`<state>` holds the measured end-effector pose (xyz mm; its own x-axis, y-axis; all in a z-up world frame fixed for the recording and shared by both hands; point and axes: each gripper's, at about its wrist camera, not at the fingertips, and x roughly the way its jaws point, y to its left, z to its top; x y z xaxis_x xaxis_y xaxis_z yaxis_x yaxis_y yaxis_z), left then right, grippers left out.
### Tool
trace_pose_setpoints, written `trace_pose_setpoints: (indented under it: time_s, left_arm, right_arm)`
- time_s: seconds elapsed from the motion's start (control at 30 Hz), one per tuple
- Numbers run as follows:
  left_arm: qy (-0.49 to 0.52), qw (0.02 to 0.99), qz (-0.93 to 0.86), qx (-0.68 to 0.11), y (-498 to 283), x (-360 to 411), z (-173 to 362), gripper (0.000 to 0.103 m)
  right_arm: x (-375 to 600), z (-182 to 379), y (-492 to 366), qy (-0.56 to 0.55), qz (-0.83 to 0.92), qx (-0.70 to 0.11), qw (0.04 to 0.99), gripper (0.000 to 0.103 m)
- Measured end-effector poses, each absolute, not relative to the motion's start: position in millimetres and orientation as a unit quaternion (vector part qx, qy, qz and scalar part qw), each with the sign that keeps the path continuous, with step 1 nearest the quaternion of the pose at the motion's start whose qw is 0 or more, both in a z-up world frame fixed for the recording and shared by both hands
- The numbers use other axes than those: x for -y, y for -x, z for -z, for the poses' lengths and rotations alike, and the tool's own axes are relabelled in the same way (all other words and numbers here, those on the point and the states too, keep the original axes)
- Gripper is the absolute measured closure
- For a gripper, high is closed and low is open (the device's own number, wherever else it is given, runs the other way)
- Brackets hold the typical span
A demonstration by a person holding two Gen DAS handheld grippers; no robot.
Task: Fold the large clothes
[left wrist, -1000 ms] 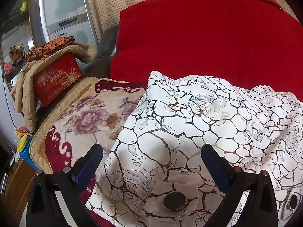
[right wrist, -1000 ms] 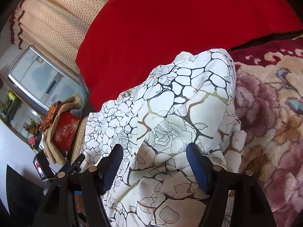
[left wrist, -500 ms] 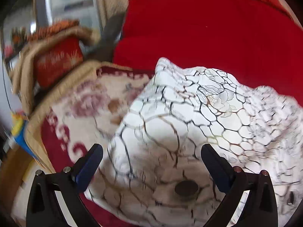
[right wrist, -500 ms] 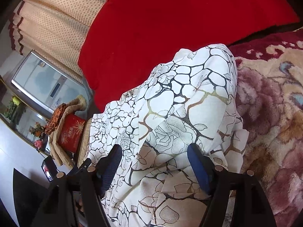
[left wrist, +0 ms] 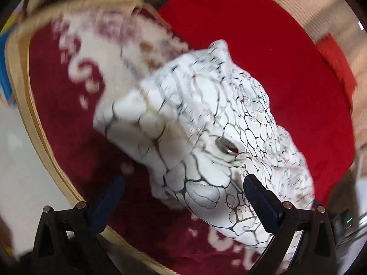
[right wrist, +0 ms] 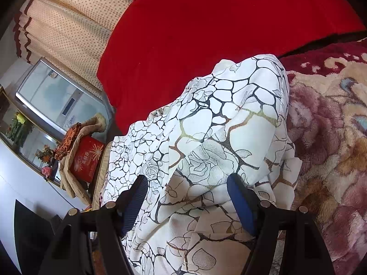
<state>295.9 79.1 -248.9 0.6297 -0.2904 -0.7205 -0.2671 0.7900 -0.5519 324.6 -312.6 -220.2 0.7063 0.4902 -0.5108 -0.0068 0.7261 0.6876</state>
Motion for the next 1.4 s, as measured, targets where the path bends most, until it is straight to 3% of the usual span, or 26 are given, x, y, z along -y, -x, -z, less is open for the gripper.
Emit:
trace_pose_setpoints:
  time_s: [0.03, 0.13, 0.2, 0.43, 1.0, 1.4]
  left_arm:
    - [0.344, 0.833, 0.011, -0.432, -298.2, -81.9, 253.5, 0.001]
    - [0.385, 0.821, 0.013, -0.422, -306.3, -88.1, 262.7, 0.027]
    - [0.388, 0.821, 0.014, -0.418, -314.8, -86.9, 261.9, 0.029]
    - [0.405, 0.823, 0.016, -0.398, -326.4, -87.0, 242.7, 0.029]
    - [0.526, 0.766, 0.010, -0.370, -312.4, -118.3, 263.9, 0.024]
    - [0.488, 0.782, -0.023, -0.387, -337.6, -112.0, 262.4, 0.025]
  right_arm:
    - [312.8, 220.3, -324.6, -0.341, -0.145, -0.355, 0.858, 0.028]
    - [312.6, 220.2, -324.1, -0.340, -0.144, -0.355, 0.859, 0.028]
    - [312.2, 220.0, -323.5, -0.337, -0.145, -0.355, 0.860, 0.028]
    - [309.2, 219.3, -321.5, -0.334, -0.142, -0.355, 0.862, 0.028]
    - [301.1, 217.2, -323.4, -0.328, -0.144, -0.356, 0.863, 0.024]
    - [297.4, 218.1, -323.8, -0.320, -0.145, -0.355, 0.866, 0.023]
